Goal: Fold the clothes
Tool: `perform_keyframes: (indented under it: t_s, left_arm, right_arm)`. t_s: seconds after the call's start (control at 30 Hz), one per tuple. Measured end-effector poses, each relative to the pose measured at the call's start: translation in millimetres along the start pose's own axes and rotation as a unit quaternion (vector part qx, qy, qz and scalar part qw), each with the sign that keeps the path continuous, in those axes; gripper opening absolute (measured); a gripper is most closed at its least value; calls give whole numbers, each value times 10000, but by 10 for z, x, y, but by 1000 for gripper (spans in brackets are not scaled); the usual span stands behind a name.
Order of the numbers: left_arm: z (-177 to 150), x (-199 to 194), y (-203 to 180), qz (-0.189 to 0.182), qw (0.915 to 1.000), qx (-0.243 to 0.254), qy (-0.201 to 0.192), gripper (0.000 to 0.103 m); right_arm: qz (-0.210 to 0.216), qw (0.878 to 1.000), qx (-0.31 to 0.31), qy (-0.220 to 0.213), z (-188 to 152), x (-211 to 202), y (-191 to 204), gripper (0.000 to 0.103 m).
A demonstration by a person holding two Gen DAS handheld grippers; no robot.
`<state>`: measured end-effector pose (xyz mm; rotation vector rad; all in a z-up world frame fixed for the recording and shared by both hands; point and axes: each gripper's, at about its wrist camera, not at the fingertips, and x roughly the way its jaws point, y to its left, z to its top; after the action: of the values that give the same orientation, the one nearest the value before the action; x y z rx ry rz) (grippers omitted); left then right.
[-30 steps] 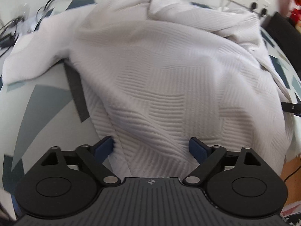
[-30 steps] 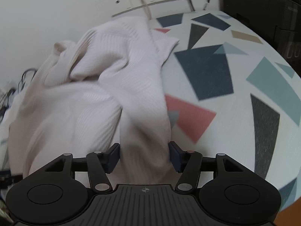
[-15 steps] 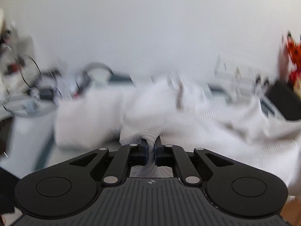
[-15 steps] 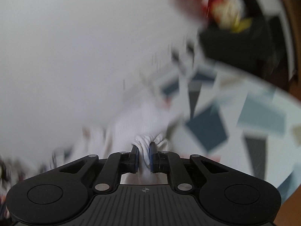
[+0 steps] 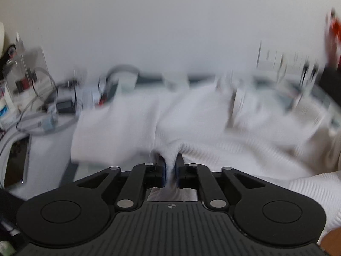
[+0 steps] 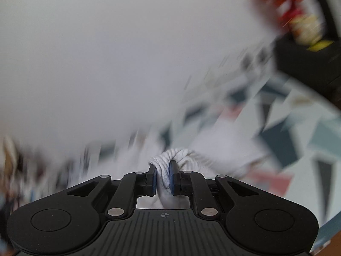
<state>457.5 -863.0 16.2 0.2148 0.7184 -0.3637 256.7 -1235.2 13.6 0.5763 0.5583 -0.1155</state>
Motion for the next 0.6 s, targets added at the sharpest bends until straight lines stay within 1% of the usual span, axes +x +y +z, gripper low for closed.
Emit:
perform_keyframes:
  t_s: [0.03,0.1,0.2,0.27,0.3,0.37,0.4,0.47,0.53,0.6]
  left_arm:
    - [-53,63,-22,87,9998,42,155,44]
    - [-126,109,-44,282,9992,94,275,66]
    - [-104,-4,-20,223,9996,18,172,67]
    - [-19,-106,18,107,9998,-82,111,70]
    - [44,-173,42,54,9999,-145,44,71]
    - [180,-308,89,-26,9996,-261,-133,73]
    - [260,-379,114,-64,9991,-318,-259,75]
    - [422,-518,162,-140,9977,-427,-515,77]
    - [597,-622,178,-244,9957,-478,-752,79]
    - [762,-680,158,-388,9940,-458,-917,80]
  right_arm:
    - [6,9994,-113,326,-96,206,63,11]
    - [-108,9952,-373,901,-293,619,192,11]
    - [-381,9870,-649,1422,-510,1058,351,15]
    - [-484,9819,-854,1617,-538,1189,442,26]
    - [-496,9793,-970,1704,-513,1213,494,30]
    - [-480,9751,-1119,1851,-395,1134,613,47]
    - [-407,9760,-1148,1806,-283,1031,661,49]
    - [-204,9798,-1171,1606,-14,776,742,58]
    - [11,9840,-1151,1363,290,507,807,59]
    - [101,9896,-1069,957,680,250,781,59]
